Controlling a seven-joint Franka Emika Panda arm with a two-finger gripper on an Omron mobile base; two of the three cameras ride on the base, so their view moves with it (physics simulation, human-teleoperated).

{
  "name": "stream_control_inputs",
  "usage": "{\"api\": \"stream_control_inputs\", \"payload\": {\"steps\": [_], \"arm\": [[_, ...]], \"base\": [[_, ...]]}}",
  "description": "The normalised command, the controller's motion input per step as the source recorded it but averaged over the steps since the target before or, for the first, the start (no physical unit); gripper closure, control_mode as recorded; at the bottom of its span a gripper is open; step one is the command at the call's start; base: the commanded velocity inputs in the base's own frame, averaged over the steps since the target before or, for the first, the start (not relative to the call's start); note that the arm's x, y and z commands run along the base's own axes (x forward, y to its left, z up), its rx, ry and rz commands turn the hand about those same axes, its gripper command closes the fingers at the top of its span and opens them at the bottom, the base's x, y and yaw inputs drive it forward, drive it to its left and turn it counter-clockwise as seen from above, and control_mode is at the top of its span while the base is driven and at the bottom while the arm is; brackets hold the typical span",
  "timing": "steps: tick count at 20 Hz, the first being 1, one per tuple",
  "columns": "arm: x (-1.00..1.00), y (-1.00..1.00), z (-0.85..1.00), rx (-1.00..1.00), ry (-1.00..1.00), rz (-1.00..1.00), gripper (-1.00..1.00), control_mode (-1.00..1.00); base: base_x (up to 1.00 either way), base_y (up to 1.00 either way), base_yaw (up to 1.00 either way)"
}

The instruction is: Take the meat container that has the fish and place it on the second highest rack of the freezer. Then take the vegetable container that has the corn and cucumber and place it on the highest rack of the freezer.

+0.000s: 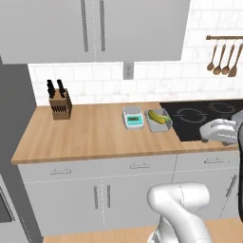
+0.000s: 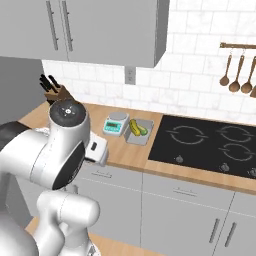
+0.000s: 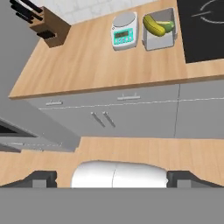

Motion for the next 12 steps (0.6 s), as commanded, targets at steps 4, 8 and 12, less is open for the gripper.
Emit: {"api": "stream_control_inputs", "payload": {"steps": [4,8,12], "arm": [[0.81,0.0,0.0,0.0,0.11,-0.09,-1.0,-1.0],[0.99,0.0,-0.1,0.0,0.19,-0.13,-1.0,-1.0],[0.92,0.0,-0.24,0.0,0.2,-0.2,-1.0,-1.0]], "base": [[0.0,0.0,0.0],[0.0,0.0,0.0],[0.0,0.0,0.0]]}}
